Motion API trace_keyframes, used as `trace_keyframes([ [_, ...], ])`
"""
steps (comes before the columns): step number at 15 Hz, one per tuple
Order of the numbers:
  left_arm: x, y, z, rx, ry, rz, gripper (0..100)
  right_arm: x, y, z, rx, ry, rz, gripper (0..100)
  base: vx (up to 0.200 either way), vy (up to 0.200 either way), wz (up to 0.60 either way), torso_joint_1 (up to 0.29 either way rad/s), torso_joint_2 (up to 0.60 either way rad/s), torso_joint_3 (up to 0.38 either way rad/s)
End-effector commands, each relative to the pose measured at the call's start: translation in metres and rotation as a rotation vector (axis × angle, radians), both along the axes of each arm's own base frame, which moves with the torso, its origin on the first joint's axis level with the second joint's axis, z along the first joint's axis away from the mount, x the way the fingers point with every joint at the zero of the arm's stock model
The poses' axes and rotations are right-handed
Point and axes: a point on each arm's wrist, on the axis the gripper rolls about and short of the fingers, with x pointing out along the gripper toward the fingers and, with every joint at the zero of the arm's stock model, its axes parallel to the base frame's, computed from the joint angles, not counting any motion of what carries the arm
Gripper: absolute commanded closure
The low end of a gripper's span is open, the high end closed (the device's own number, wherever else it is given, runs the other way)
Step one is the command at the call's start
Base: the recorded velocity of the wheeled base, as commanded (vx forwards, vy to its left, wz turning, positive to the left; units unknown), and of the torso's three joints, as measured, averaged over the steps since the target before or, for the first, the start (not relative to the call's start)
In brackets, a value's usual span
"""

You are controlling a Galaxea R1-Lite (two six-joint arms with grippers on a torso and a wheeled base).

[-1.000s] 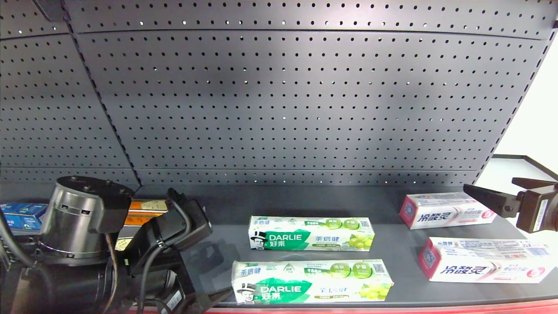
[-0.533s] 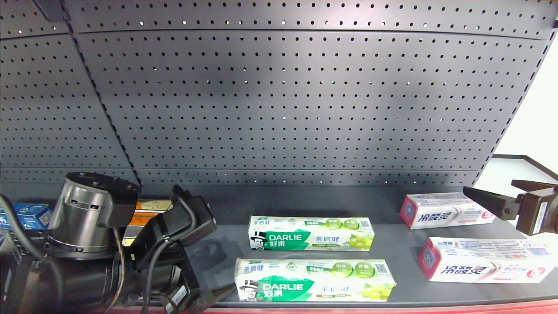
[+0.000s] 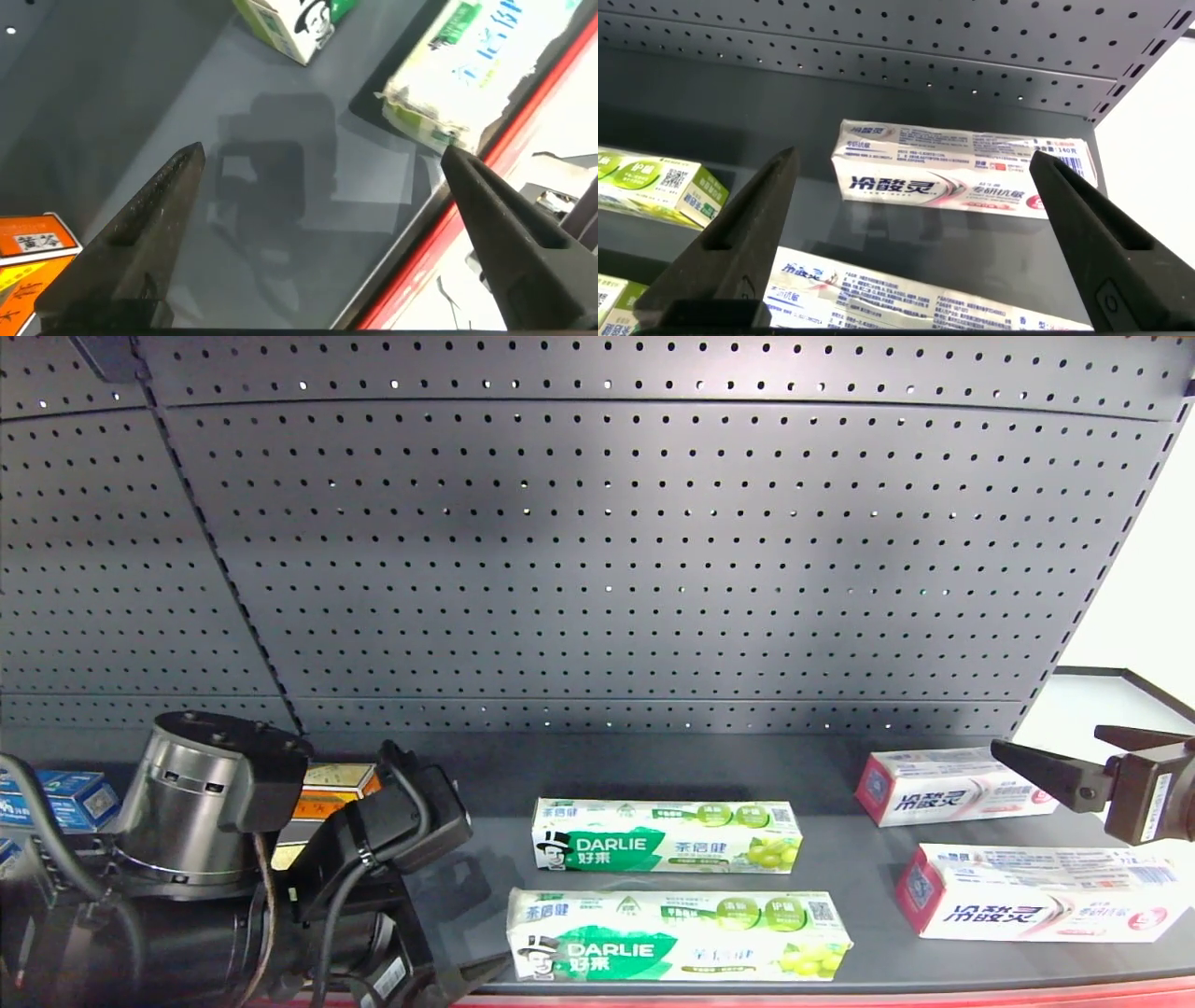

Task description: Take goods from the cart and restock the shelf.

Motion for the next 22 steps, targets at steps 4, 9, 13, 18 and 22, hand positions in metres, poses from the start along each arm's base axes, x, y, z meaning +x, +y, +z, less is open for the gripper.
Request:
trace_keyframes([
  [4,-0.003,-0.002,0.0,-0.001,-0.001,-0.016,0,0.0,0.0,-0.001,-0.001,0.003,-0.001,0,0.0,0.0,0.0,0.0,0.0,0.0],
  [9,-0.006,-0.002,-0.002,0.002,0.004,-0.022,0,-0.001,0.0,0.0,0.0,-0.003,-0.001,0,0.0,0.0,0.0,0.0,0.0,0.0],
  [13,-0.032,0.029,0.03,-0.086,-0.129,0.06,0,-0.007,-0.001,0.003,0.004,-0.024,-0.001,0,0.0,0.0,0.0,0.0,0.0,0.0],
  [18,-0.048,0.068,0.046,-0.126,-0.25,0.241,0,0.012,0.008,0.008,-0.001,-0.04,0.024,0,0.0,0.0,0.0,0.0,0.0,0.0],
  [22,-0.077,0.098,0.051,-0.155,-0.351,0.421,0,0.013,0.007,0.005,-0.002,-0.034,0.016,0,0.0,0.0,0.0,0.0,0.0,0.0],
])
